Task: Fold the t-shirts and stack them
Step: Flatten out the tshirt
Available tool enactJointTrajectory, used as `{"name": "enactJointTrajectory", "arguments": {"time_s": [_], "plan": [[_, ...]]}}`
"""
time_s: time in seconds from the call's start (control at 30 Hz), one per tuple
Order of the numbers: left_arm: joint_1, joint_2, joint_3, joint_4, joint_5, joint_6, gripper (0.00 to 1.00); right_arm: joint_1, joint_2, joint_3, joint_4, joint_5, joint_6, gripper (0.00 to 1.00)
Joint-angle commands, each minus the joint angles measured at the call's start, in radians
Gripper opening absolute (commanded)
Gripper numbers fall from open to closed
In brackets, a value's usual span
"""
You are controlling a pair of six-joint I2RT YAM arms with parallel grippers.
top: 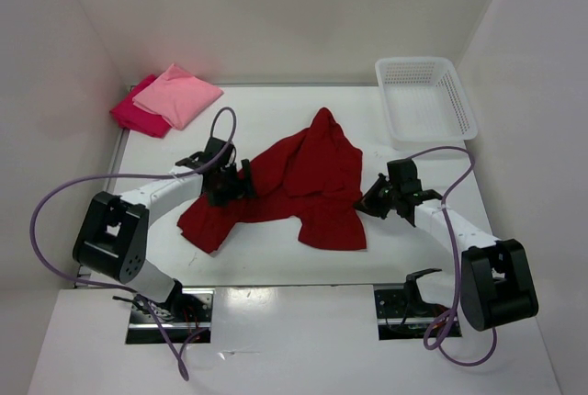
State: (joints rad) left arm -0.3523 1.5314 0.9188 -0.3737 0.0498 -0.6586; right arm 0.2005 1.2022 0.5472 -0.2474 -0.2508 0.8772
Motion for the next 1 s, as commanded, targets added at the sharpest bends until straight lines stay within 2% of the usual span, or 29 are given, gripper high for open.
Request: {"name": "enactJointTrajectory", "arguments": {"time_s": [0.0,0.03,0.07,0.17,0.2,0.27,0.3,0.47,0.57,0.67,0.77,0.8,0.87,0.97], "plan": [[-0.016,-0.014,-0.009,-0.011,-0.037,-0.015,0.94,-0.01,-0.01,0.017,0.014,0.008,0.002,0.05],[-0.028,-0.014,-0.021,-0.011,-0.047,-0.015,0.87,-0.01,-0.022,0.008,0.014,0.008,0.002,0.05],[-0.028,-0.014,-0.021,-0.002,-0.047,-0.015,0.73,-0.01,-0.023,0.008,0.014,0.008,0.002,0.05],[-0.028,-0.001,-0.032,0.009,-0.057,-0.015,0.58,-0.01,-0.032,0.008,0.014,0.008,0.002,0.05],[-0.028,0.009,-0.032,0.009,-0.07,-0.015,0.48,-0.01,-0.032,0.008,0.014,0.008,0.002,0.05],[-0.028,0.021,-0.023,0.009,-0.082,-0.004,0.37,-0.01,-0.043,0.008,0.014,0.008,0.002,0.05],[-0.028,0.021,-0.012,0.009,-0.091,-0.004,0.27,-0.01,-0.043,0.008,0.014,0.008,0.002,0.05],[-0.028,0.021,0.067,-0.016,-0.174,0.045,0.05,-0.01,-0.056,0.008,-0.015,0.021,0.002,0.05],[-0.01,0.03,0.133,-0.016,-0.226,0.1,0.0,-0.01,-0.108,-0.012,-0.029,0.03,0.02,0.05],[0.032,0.058,0.213,-0.016,-0.231,0.168,0.0,-0.01,-0.121,-0.021,-0.052,0.03,0.031,0.03],[0.062,0.163,0.404,-0.025,-0.202,0.304,0.0,-0.01,-0.13,-0.021,-0.062,0.03,0.031,0.03],[0.073,0.262,0.546,-0.066,-0.202,0.345,0.0,-0.01,-0.13,-0.03,-0.062,0.03,0.031,0.03],[0.09,0.428,0.693,-0.111,-0.155,0.405,0.0,-0.01,-0.13,-0.03,-0.062,0.03,0.04,0.03],[0.154,0.628,0.967,-0.175,-0.076,0.406,0.01,-0.01,-0.13,-0.021,-0.072,0.03,0.04,0.02]]}}
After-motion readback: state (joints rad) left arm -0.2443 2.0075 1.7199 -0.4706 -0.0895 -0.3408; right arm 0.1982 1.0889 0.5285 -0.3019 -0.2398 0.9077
